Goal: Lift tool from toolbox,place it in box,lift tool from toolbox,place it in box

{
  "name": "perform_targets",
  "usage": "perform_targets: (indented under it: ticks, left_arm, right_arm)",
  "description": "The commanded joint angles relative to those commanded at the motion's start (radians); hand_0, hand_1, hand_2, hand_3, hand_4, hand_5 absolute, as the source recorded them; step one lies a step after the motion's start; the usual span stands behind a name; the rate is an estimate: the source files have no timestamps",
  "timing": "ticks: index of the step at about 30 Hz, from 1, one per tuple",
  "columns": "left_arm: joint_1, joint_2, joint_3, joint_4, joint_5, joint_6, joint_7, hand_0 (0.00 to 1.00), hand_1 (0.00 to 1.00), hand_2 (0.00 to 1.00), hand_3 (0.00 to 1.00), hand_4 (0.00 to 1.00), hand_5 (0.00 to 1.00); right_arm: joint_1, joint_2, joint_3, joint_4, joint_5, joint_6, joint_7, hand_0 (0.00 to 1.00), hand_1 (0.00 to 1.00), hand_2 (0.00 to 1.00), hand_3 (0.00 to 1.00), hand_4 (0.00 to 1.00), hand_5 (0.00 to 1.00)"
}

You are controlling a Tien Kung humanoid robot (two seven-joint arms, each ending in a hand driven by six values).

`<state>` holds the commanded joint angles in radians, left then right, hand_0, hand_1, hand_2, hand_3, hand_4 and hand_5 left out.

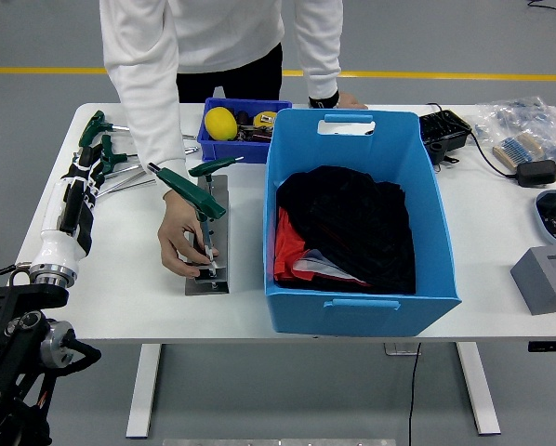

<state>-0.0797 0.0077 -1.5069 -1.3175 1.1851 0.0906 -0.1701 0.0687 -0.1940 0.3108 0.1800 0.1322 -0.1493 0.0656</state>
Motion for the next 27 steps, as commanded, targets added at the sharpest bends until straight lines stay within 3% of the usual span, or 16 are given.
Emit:
perform_targets:
  ticks: [7,14,19,20,21,27]
  left_arm:
    - [-0.008,0.016,-0.003,-0.015,0.029,0.011,0.007,0.998,0.998,0.998,0.888,0.998,0.889]
    - [-0.026,0.056,-0.011,-0.087,0.166,0.050,0.055,0.998,0.998,0.998,0.912,0.998,0.847]
    - [-0.038,0.093,-0.019,-0.191,0.337,0.048,0.109,0.998,0.998,0.998,0.912,0.998,0.847]
    - [-0.042,0.104,-0.021,-0.221,0.383,0.041,0.125,0.998,0.998,0.998,0.925,0.998,0.751]
    - [-0.045,0.112,-0.022,-0.244,0.420,0.032,0.138,0.998,0.998,0.998,0.925,0.998,0.751]
    - [-0.051,0.188,0.044,-0.455,0.674,-0.081,0.224,0.998,0.998,0.998,0.935,0.998,0.707]
  right_arm:
    - [0.002,0.000,0.012,0.000,-0.009,0.000,-0.001,0.692,0.656,0.734,0.592,0.832,0.765]
    - [0.003,-0.001,0.023,0.000,-0.015,-0.001,-0.001,0.693,0.656,0.734,0.592,0.833,0.762]
    - [0.002,-0.002,0.038,0.000,-0.027,-0.001,-0.003,0.693,0.656,0.734,0.592,0.833,0.762]
    - [0.002,-0.002,0.040,0.000,-0.029,-0.001,-0.003,0.693,0.656,0.733,0.592,0.832,0.760]
    - [0.002,-0.002,0.042,0.000,-0.030,-0.001,-0.004,0.693,0.656,0.733,0.592,0.832,0.760]
    - [0.003,-0.002,0.049,0.000,-0.036,-0.001,-0.005,0.692,0.655,0.732,0.592,0.831,0.760]
